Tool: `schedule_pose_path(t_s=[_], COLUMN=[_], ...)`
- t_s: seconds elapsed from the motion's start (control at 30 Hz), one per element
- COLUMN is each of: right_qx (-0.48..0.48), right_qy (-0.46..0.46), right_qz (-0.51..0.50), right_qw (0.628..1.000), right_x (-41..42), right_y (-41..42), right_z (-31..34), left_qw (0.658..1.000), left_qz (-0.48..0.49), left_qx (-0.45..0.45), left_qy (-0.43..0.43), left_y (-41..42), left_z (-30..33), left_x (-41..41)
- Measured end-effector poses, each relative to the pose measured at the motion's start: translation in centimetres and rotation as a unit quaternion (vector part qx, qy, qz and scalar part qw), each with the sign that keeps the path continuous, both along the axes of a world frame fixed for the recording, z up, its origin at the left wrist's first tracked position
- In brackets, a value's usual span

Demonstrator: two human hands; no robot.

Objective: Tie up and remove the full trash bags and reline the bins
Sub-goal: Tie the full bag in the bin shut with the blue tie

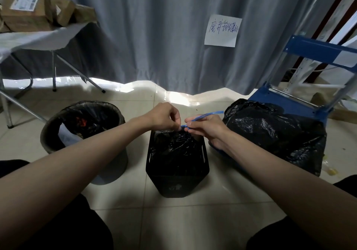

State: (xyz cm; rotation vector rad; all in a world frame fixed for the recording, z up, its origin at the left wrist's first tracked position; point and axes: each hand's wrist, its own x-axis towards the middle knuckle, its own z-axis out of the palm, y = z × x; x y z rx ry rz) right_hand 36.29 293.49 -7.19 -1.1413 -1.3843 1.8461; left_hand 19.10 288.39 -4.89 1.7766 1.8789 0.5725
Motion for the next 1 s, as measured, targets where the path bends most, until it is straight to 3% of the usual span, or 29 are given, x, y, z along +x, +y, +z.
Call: schedule_pose_path(t_s=[0.27,0.8,1.0], right_qx=[0.014,0.119,0.111], right_qy=[-0.002,-0.052,-0.07], right_qz=[-0.002,-0.025,-0.037], right_qw=[1.0,0.991,0.991], right_x=[-0.2,-0.3,-0.2], right_y=[-0.1,0.3,0.2], right_z=[0.0,-0.7,-0.8], left_qw=[0.991,0.983,0.991], left_qz=[0.035,0.06,0.057], left_qx=[-0.02,-0.03,0.001], left_qy=[-0.128,-0.171,-0.12], left_y=[-0.1,-0.2,0.2], left_z=[0.0,-1.0,-1.3], left_x=[0.3,0.9,0.8])
